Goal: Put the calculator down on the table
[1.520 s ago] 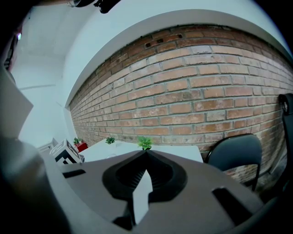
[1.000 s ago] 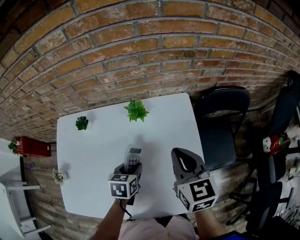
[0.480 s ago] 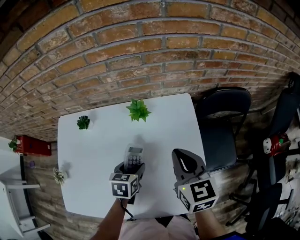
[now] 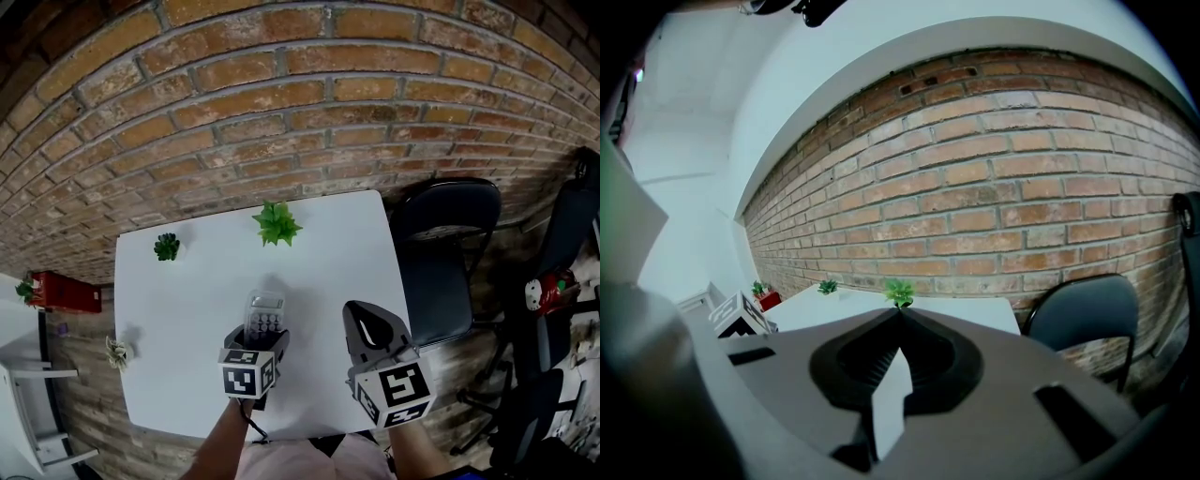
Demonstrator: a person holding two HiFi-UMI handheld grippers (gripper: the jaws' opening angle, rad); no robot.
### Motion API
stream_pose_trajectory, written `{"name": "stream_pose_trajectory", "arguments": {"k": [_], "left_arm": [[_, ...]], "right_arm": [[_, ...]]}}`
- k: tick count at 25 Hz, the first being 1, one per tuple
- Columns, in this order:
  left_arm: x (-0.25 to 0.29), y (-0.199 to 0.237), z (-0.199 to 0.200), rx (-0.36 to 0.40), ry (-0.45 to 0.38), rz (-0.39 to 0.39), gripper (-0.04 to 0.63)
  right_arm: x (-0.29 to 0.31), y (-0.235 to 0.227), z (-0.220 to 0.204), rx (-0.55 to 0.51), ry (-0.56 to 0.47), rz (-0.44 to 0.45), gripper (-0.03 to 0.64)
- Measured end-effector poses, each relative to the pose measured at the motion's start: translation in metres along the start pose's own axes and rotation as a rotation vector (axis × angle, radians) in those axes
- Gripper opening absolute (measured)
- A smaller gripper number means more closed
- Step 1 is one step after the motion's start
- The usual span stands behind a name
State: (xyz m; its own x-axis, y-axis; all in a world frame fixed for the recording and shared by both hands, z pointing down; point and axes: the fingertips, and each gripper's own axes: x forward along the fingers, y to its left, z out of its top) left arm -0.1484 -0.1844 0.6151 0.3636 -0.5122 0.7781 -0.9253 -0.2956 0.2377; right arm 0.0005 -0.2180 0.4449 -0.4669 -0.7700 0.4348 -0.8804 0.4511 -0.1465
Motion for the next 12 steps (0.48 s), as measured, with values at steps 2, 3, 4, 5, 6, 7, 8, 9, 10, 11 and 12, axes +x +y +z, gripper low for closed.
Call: {"name": "stream_pose_trajectory", "arguments": {"k": [2,3,4,5,6,7,8,9,10,11,12], "left_arm": [[0.000,0.002,-0.002,0.003,0.004,0.004,0.333],[0.001,0.003,-0.003,0.003,0.004,0.007,0.336],[0.001,0.004,-0.003,0.001,0.005,0.009,0.337],[0.002,0.006,-0.004,-0.001,0.005,0.011,0.341],[0.002,0.007,-0.005,-0.004,0.005,0.012,0.348],[0.002,0.007,-0.005,-0.006,0.003,0.013,0.349],[0.002,0.008,-0.005,-0.008,0.002,0.014,0.351],[0.002,0.009,-0.005,-0.009,0.001,0.014,0.354],[0.002,0.010,-0.005,-0.010,0.000,0.016,0.357],[0.001,0.011,-0.005,-0.010,-0.001,0.019,0.359],[0.000,0.012,-0.004,-0.010,-0.003,0.024,0.360]], "right_arm": [[0.000,0.000,0.000,0.000,-0.001,-0.001,0.003],[0.000,0.000,0.000,-0.001,-0.002,-0.001,0.003],[0.000,0.000,0.001,-0.003,-0.002,-0.002,0.003],[0.000,0.000,0.001,-0.004,-0.002,-0.002,0.003],[0.000,0.001,0.001,-0.005,-0.003,-0.002,0.003],[0.000,0.001,0.001,-0.006,-0.003,-0.002,0.003],[0.000,0.002,0.001,-0.007,-0.002,-0.002,0.003],[0.000,0.002,0.001,-0.008,-0.001,-0.001,0.003],[0.000,0.003,0.001,-0.009,-0.001,-0.001,0.003],[0.000,0.004,0.002,-0.010,0.000,0.000,0.003],[0.000,0.004,0.002,-0.011,0.000,0.000,0.003]]}}
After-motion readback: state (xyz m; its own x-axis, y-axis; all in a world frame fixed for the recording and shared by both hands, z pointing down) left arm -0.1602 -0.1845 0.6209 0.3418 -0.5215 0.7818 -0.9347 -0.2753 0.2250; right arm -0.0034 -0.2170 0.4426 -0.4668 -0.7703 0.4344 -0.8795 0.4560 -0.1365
